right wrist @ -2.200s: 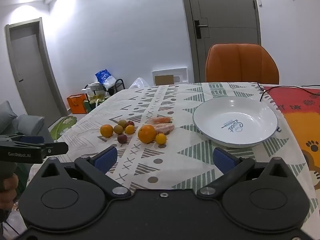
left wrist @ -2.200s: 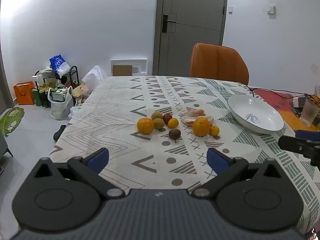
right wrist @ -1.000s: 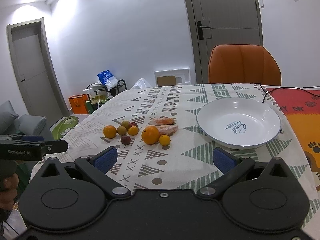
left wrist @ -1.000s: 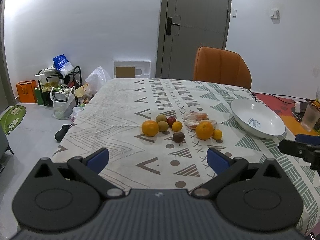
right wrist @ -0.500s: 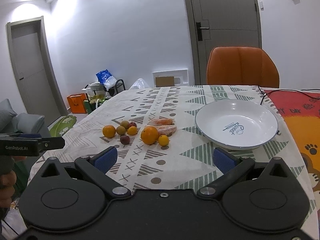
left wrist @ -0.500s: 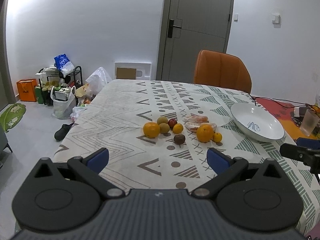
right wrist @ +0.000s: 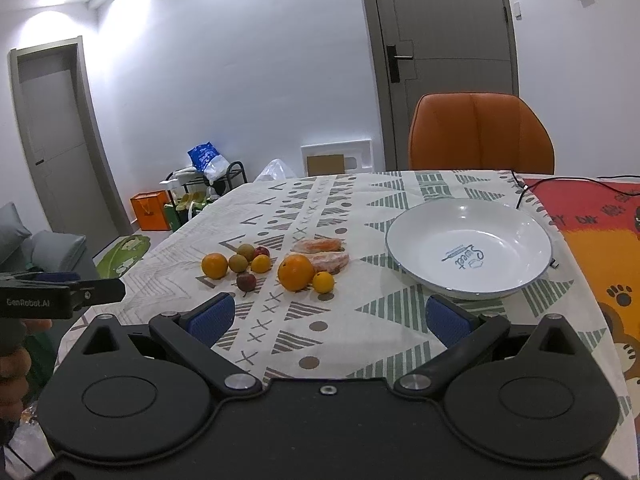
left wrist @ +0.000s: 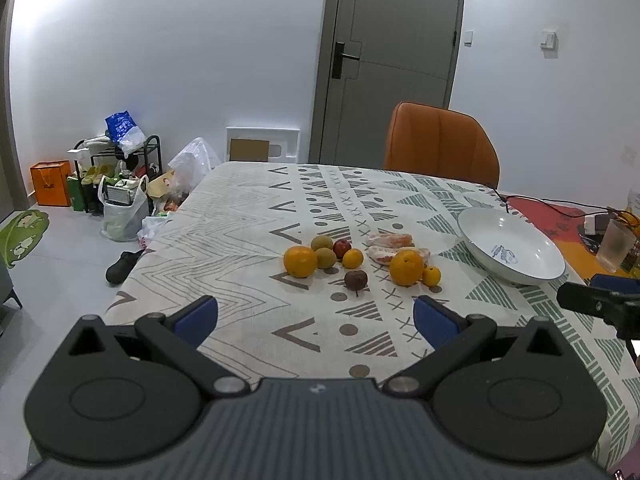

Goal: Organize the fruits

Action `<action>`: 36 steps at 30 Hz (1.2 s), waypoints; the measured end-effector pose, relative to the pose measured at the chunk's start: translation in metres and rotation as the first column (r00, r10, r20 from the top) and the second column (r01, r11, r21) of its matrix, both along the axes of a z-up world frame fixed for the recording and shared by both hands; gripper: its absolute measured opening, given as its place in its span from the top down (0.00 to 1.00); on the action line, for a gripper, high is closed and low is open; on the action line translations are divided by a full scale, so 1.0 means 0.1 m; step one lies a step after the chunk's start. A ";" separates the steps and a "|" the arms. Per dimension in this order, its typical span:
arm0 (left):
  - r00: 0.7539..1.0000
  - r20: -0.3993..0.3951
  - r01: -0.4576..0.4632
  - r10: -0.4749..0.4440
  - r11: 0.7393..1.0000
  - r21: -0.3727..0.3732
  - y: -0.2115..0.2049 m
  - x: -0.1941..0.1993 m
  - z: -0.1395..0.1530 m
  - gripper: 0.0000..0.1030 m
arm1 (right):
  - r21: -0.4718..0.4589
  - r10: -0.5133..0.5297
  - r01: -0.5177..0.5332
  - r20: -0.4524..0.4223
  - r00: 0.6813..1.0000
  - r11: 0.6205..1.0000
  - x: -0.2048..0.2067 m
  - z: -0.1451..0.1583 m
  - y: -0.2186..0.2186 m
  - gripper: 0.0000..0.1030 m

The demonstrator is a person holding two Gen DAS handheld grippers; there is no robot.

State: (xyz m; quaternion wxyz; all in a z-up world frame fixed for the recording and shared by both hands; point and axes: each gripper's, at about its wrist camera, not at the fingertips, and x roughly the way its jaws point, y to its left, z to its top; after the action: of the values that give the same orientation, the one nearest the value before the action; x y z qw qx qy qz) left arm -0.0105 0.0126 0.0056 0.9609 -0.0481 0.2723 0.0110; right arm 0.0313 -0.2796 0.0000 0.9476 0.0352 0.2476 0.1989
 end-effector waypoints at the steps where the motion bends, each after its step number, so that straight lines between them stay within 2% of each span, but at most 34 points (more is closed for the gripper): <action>1: 1.000 0.003 0.001 -0.001 1.000 -0.003 0.00 -0.01 0.00 0.00 | 0.001 0.000 0.000 0.003 1.000 1.000 -0.01 0.00 -0.01 0.00; 10: 1.000 0.016 0.017 -0.017 1.000 -0.018 0.00 0.05 -0.04 0.00 | 0.010 -0.012 0.012 -0.005 1.000 1.000 0.02 -0.03 0.00 0.00; 15: 1.000 0.024 0.013 -0.013 1.000 0.004 -0.05 0.11 -0.06 0.00 | 0.013 -0.036 0.036 0.007 0.999 0.999 0.07 -0.06 -0.03 0.00; 24: 1.000 0.028 0.007 -0.007 1.000 -0.012 -0.04 0.24 -0.13 0.00 | 0.013 -0.036 0.036 -0.007 0.999 0.999 0.20 -0.15 0.02 0.00; 29: 1.000 0.009 0.017 -0.017 0.999 -0.048 -0.01 0.34 -0.23 0.00 | 0.013 -0.062 0.062 -0.011 0.998 0.998 0.28 -0.21 0.08 0.00; 36: 1.000 0.006 0.014 -0.014 0.998 -0.055 -0.02 0.50 -0.31 0.00 | 0.014 -0.043 0.043 -0.027 0.999 0.999 0.44 -0.29 0.14 0.00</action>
State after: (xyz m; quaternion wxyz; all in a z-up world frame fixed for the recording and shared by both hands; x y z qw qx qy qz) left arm 0.0391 0.0103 -0.0258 0.9600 -0.0725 0.2703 -0.0031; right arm 0.0752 -0.2651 -0.0285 0.9480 0.0499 0.2580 0.1796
